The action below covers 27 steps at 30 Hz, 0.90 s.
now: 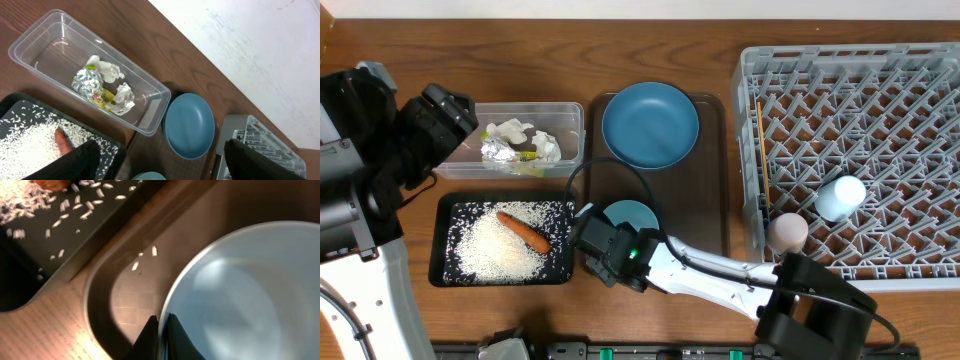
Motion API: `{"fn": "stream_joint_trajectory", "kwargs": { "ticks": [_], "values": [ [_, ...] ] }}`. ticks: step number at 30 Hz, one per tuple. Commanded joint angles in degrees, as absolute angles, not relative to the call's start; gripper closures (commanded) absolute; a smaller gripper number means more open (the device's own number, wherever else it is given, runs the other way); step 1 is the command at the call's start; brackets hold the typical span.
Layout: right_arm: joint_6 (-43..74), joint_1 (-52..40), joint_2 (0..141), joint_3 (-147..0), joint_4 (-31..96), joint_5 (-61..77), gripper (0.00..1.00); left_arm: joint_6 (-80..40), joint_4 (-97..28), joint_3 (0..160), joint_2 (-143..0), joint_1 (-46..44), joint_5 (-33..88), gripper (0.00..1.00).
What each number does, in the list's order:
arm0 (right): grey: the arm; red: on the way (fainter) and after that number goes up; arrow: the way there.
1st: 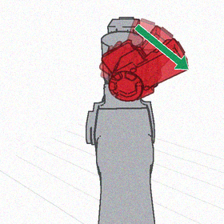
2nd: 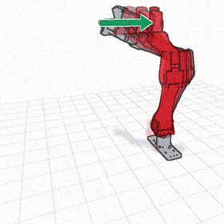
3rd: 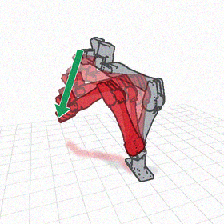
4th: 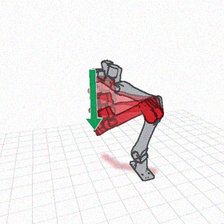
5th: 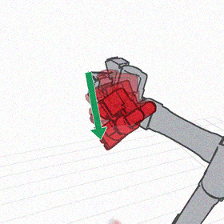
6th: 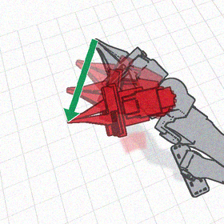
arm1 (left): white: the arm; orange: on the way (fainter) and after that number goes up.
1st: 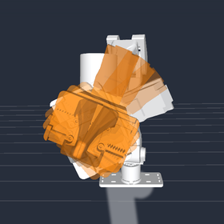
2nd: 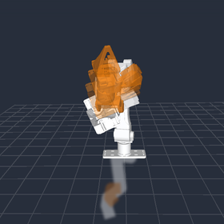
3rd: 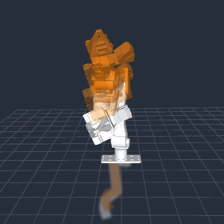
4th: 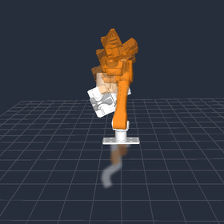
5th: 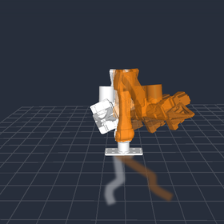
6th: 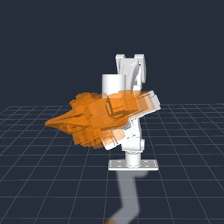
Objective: Sort waste into correct bins and load items into the dishwasher rack
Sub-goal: 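Lift the bowl and carry it right to the rack's top edge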
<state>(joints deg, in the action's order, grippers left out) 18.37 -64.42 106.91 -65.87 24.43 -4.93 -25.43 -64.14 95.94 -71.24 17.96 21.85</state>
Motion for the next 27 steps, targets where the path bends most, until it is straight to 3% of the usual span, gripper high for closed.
{"fn": "stream_joint_trajectory", "kwargs": {
  "ticks": [1,18,27],
  "values": [
    [18.17,-64.47,107.9,-65.47,24.6,-7.11,0.96,-24.64,-64.27,96.23,-71.16,18.22,21.15,0.18],
    [17.89,-62.5,97.49,-67.72,26.76,1.52,0.99,-24.64,-64.27,96.23,-71.16,18.2,21.12,0.18],
    [12.95,-45.56,83.64,-67.72,27.24,25.08,0.99,-24.64,-64.27,96.23,-71.16,18.2,21.12,0.18]
  ]
}}
